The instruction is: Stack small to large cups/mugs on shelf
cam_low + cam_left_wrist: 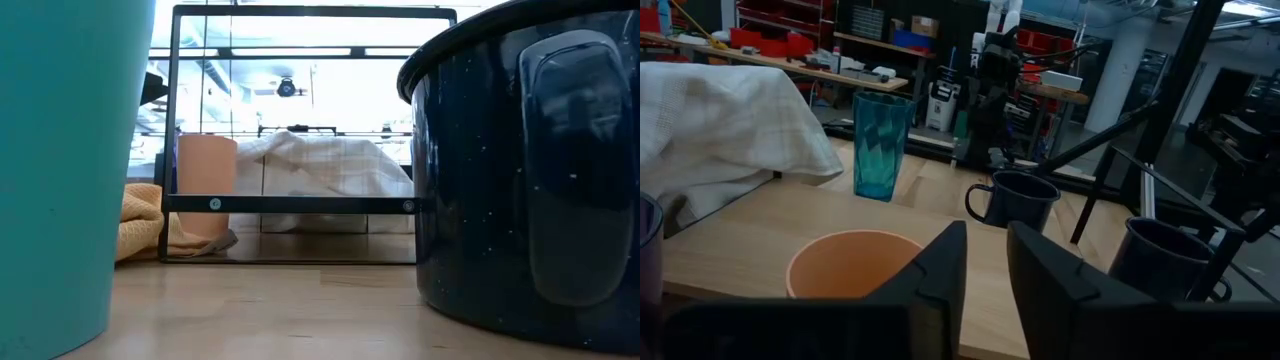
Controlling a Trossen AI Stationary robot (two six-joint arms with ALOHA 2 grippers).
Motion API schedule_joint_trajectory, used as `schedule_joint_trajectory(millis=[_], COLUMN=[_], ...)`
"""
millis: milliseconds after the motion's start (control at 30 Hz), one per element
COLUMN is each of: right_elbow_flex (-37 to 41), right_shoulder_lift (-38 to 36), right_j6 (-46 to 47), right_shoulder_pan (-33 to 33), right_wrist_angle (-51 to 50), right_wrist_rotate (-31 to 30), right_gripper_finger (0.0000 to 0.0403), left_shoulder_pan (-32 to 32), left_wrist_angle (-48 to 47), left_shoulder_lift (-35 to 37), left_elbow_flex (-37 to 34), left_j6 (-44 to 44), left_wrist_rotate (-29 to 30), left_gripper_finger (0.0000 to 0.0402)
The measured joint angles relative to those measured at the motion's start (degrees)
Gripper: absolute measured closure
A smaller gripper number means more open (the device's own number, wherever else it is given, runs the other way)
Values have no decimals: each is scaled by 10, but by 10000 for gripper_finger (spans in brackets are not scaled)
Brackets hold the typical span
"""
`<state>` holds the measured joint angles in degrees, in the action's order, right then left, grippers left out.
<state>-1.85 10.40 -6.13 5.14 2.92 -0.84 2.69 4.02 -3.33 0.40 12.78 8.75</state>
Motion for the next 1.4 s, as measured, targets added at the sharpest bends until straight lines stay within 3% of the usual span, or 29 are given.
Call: schedule_joint_trajectory(millis=[1400], right_elbow_flex=[0], right_shoulder_lift=[0], right_j6=[0], right_shoulder_pan=[0], right_wrist_angle=[0], right_wrist_rotate=[0], right_gripper_finger=[351], left_shoulder_pan=[0], left_wrist_angle=[0], left_shoulder_lift=[0], left_elbow_flex=[0], left_j6=[0], left_wrist_rotate=[0], left_gripper_finger=[321])
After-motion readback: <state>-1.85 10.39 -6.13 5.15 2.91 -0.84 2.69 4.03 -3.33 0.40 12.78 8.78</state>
